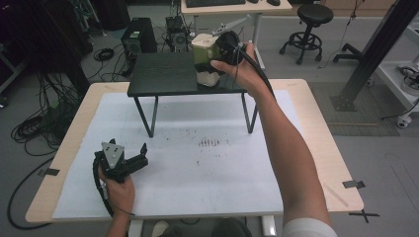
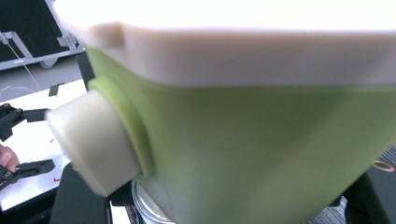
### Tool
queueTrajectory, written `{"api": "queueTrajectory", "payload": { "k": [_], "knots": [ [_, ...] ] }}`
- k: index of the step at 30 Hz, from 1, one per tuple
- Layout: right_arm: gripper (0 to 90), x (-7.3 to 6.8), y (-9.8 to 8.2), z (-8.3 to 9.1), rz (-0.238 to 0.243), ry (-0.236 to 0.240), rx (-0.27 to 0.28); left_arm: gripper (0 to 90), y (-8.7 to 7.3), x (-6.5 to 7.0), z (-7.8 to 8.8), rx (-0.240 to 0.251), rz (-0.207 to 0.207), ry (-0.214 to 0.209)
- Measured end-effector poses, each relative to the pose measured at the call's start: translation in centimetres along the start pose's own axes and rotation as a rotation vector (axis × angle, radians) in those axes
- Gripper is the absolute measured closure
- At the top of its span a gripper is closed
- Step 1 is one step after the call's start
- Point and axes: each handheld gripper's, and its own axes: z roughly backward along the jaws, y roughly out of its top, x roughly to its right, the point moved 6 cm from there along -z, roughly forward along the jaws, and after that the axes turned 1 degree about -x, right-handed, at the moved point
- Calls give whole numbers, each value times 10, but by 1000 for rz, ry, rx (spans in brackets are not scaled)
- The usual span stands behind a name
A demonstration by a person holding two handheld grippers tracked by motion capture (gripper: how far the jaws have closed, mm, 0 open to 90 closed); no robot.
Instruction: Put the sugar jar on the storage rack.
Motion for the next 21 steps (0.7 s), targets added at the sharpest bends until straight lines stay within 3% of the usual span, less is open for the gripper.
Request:
{"api": "queueTrajectory", "payload": {
  "k": [21],
  "knots": [
    [297, 0, -3, 1, 4, 3, -3, 2, 0, 0, -1, -5, -4, 3]
  ]
}}
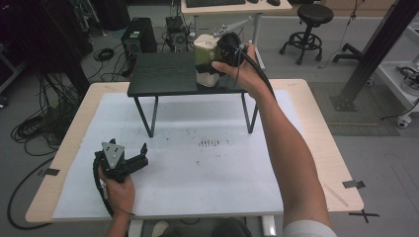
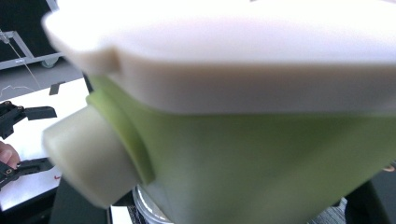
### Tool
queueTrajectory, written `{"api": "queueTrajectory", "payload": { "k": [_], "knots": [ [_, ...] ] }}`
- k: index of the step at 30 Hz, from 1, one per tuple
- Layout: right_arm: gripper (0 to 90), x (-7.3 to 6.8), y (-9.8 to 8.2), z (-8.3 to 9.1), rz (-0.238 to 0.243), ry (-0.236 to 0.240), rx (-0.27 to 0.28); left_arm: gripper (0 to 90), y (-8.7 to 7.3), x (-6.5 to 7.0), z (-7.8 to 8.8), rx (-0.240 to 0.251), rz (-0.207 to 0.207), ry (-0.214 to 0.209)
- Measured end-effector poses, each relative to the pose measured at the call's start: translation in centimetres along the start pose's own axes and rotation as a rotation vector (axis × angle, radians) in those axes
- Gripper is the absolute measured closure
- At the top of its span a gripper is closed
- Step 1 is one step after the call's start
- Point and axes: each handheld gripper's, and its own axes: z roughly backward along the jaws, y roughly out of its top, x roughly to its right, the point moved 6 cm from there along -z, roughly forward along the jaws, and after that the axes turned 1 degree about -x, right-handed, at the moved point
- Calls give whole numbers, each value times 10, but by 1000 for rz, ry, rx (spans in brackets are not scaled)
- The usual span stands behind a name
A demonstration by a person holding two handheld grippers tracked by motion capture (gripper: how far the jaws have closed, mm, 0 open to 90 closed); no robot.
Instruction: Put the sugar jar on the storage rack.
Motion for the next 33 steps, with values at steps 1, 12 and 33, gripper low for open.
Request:
{"api": "queueTrajectory", "payload": {
  "k": [1, 12, 33],
  "knots": [
    [297, 0, 0, 0, 1, 0, -1, 2, 0, 0, 0, 1, 1, 1],
    [297, 0, 0, 0, 0, 0, -3, 2, 0, 0, 0, -1, -5, 1],
    [297, 1, 0, -1, 0, 1, -1, 2, 0, 1, 0, 1, -7, 1]
  ]
}}
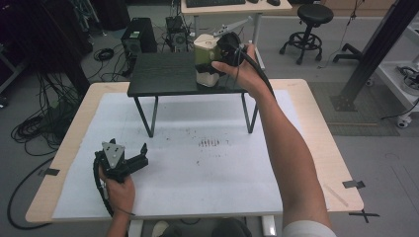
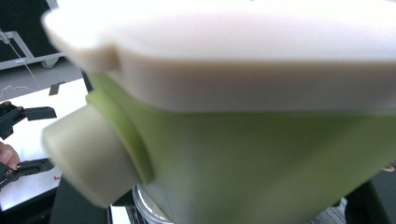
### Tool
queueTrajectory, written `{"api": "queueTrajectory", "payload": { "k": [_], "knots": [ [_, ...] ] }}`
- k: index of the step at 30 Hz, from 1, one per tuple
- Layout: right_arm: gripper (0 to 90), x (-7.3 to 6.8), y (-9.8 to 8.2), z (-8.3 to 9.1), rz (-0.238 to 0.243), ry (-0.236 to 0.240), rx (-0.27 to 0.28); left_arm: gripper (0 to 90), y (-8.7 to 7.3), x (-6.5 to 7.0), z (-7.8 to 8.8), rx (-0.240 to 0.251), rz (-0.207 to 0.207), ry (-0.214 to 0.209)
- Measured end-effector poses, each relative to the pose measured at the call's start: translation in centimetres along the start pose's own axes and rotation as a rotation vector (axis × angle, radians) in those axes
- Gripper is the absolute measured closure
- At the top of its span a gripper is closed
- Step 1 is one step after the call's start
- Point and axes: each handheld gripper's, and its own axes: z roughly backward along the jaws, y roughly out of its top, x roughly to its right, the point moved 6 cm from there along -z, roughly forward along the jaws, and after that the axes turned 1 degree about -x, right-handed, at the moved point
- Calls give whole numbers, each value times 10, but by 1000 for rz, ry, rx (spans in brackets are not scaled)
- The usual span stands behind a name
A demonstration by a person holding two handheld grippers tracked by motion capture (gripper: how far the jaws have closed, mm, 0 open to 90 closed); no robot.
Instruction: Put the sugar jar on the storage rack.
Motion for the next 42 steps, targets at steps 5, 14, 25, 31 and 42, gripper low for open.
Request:
{"api": "queueTrajectory", "payload": {
  "k": [5, 14, 25, 31, 42],
  "knots": [
    [297, 0, 0, 0, 0, 1, -1, 2, 0, -1, 0, -2, 6, 3],
    [297, 0, 0, 0, 2, 1, -1, 2, 0, -1, 0, -3, 3, 0],
    [297, 0, 0, 0, 3, 1, -3, 2, 0, -1, 0, -5, 9, 3],
    [297, 0, 0, 0, 4, 2, -2, 2, -1, -1, -1, -9, 6, 3],
    [297, 0, 0, 0, 4, 4, -3, 2, -1, -1, -1, -13, 5, 5]
  ]
}}
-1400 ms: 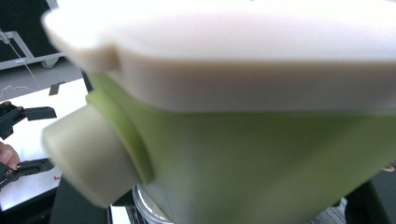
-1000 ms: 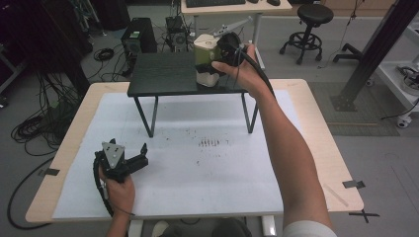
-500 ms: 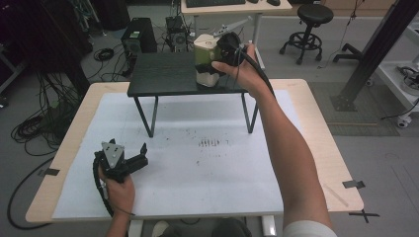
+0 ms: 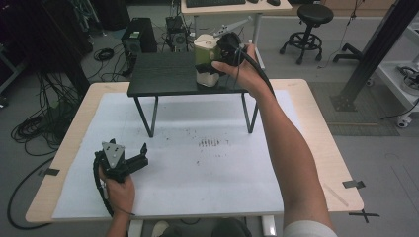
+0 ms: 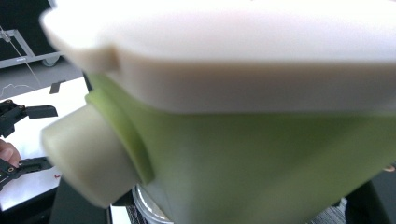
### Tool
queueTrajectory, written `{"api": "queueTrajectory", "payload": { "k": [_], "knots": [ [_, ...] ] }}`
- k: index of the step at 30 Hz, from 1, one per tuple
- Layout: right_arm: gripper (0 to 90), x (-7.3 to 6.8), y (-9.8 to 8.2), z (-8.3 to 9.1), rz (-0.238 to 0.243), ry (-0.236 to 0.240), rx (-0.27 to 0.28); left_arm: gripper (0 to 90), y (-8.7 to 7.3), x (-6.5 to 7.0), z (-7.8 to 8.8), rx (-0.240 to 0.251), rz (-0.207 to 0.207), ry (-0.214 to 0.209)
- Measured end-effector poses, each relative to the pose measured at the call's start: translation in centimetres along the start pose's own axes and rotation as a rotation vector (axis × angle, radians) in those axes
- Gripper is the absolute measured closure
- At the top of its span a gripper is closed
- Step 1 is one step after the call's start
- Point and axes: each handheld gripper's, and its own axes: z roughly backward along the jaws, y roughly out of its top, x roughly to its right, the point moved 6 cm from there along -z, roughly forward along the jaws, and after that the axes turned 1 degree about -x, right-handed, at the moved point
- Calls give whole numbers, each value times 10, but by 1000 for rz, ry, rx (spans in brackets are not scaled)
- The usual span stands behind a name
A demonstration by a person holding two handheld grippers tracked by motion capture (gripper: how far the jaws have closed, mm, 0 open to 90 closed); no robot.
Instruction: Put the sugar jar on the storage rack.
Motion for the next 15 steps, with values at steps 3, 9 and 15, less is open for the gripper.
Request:
{"api": "queueTrajectory", "payload": {
  "k": [3, 9, 15],
  "knots": [
    [297, 0, 0, 0, 0, 0, 0, 2, 0, 0, 0, 3, 2, 0],
    [297, 0, 0, 0, 1, 0, -1, 2, 0, 0, 0, 2, 0, 1],
    [297, 0, 0, 0, 0, 2, -1, 2, 0, 0, 0, -1, 0, 1]
  ]
}}
